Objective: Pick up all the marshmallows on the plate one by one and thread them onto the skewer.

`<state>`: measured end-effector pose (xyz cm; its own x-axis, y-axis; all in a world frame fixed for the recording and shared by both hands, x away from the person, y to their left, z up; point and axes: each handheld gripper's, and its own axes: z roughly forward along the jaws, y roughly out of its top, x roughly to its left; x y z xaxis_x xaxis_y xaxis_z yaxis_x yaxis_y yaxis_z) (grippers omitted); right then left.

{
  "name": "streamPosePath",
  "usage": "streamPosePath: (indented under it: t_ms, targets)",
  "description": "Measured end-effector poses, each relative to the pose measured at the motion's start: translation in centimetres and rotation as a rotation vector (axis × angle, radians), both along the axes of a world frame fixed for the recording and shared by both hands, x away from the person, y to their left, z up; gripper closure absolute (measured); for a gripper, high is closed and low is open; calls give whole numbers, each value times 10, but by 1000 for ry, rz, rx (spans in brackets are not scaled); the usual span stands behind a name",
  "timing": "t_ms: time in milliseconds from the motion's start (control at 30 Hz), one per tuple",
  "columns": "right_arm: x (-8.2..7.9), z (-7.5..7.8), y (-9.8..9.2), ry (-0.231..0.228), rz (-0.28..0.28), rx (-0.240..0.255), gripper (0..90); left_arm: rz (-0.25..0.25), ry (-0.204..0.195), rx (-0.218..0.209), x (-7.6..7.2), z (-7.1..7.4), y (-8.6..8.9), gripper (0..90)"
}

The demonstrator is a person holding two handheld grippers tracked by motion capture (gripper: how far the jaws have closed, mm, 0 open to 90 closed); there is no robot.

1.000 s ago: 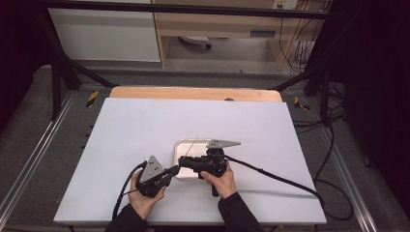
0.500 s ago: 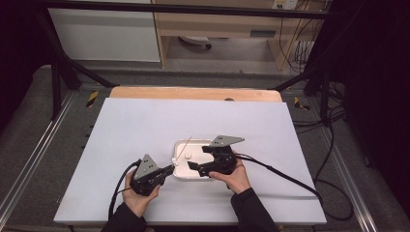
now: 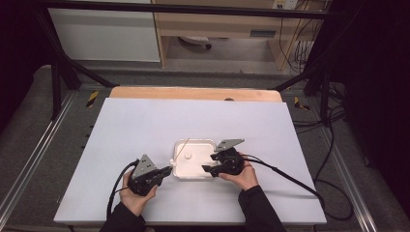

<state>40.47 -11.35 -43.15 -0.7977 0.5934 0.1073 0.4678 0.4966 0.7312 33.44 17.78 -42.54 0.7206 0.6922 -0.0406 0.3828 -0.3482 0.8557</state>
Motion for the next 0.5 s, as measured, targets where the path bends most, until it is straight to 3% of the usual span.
streamPosePath:
  t_ms: [167,500]
  targets:
    - [2,-9,3,14,13,-56,513,-2,2,0,0,0,0,888]
    - [2,-12,4,12,17,-79,625,-3,4,5,0,-1,0,888]
